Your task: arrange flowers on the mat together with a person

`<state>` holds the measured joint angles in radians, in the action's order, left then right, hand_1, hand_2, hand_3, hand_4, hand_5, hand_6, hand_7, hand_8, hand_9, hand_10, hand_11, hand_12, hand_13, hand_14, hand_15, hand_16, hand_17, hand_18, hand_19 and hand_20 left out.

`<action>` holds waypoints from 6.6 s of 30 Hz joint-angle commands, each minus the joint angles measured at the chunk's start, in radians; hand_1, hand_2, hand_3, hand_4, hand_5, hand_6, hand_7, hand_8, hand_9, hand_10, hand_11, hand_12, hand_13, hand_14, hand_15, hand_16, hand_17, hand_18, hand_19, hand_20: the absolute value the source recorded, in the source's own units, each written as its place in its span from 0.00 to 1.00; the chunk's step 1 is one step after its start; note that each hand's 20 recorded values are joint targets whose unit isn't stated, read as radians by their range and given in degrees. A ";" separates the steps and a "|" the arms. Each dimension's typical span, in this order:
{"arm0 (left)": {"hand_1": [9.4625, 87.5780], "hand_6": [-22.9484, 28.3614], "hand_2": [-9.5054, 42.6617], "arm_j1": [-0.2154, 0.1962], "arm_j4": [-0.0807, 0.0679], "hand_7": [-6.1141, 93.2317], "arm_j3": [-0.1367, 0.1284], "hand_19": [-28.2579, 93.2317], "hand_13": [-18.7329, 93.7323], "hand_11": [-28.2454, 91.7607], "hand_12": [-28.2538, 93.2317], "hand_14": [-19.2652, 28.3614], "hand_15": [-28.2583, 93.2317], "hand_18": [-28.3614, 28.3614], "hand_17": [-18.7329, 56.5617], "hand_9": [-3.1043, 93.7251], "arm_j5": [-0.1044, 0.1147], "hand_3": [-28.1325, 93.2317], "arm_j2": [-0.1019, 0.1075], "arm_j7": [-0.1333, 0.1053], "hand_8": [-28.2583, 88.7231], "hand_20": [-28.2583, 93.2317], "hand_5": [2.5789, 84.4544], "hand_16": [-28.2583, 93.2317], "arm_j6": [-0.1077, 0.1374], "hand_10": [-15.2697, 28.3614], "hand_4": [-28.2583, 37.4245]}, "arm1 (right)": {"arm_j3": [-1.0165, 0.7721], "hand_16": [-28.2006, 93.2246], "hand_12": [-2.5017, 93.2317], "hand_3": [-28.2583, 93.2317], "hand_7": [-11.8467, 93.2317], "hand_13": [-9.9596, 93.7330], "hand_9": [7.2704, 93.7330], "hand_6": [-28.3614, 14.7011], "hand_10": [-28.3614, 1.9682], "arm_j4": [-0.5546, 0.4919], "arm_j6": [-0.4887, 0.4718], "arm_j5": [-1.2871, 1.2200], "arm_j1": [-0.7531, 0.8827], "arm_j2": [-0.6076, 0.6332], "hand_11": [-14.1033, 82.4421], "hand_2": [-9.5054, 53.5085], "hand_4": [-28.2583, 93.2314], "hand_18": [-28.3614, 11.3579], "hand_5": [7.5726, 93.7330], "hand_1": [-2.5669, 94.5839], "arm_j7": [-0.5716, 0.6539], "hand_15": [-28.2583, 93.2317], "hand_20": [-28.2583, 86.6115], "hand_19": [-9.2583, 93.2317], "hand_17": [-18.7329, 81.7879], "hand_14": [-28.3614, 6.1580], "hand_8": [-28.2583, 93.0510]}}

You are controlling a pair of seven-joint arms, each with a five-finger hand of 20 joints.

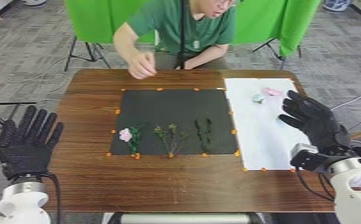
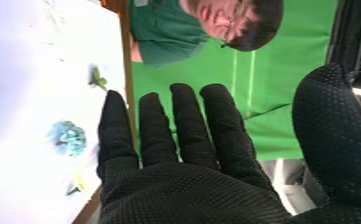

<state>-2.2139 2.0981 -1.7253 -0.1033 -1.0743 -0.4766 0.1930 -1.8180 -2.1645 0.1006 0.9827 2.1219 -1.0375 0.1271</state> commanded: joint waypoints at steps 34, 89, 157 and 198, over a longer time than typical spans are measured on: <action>0.19 0.59 0.41 -0.042 0.006 0.21 0.013 0.55 0.41 0.39 0.27 0.69 0.43 0.76 0.15 0.40 0.038 0.85 -0.021 0.014 0.14 0.31 0.48 0.17 0.028 0.64 0.00 | 0.064 0.31 0.15 0.89 0.26 0.37 0.34 0.55 0.53 0.002 0.054 -0.025 -0.027 -0.002 0.21 0.20 0.02 0.27 0.29 0.28 0.059 0.30 0.34 0.40 0.28 0.45 0.14; 0.20 0.60 0.42 -0.056 0.011 0.21 0.033 0.55 0.40 0.39 0.27 0.71 0.44 0.77 0.14 0.40 0.033 0.85 -0.030 0.032 0.14 0.32 0.49 0.18 0.040 0.64 0.00 | 0.303 0.33 0.14 0.91 0.31 0.34 0.31 0.57 0.58 0.381 -0.204 1.369 -0.370 0.291 0.25 0.06 0.00 0.33 0.28 0.40 0.291 0.28 0.33 0.45 0.28 0.42 0.12; 0.21 0.60 0.44 0.013 -0.029 0.22 0.103 0.55 0.41 0.39 0.27 0.71 0.45 0.78 0.14 0.40 0.021 0.85 -0.010 0.094 0.14 0.32 0.49 0.17 0.034 0.62 0.00 | 1.194 0.51 0.48 0.80 0.59 0.62 0.85 0.81 0.83 0.561 -0.035 1.544 -0.990 -0.058 0.26 0.07 0.00 0.32 0.65 0.59 -0.075 0.43 0.32 0.38 0.28 0.70 0.14; 0.20 0.60 0.36 -0.006 -0.027 0.22 0.073 0.55 0.40 0.39 0.28 0.72 0.45 0.78 0.14 0.40 0.047 0.86 -0.025 0.072 0.14 0.32 0.49 0.18 0.023 0.63 0.00 | 1.025 0.41 0.20 0.91 0.38 0.51 0.56 0.70 0.64 0.337 -0.134 1.432 -0.819 -0.003 0.32 0.00 0.00 0.25 0.47 0.48 0.035 0.39 0.26 0.47 0.21 0.51 0.08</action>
<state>-2.1896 2.0702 -1.6443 -0.0591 -1.0832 -0.4036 0.2238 -0.7102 -1.7367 -0.0368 2.4817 1.2352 -1.0803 0.1319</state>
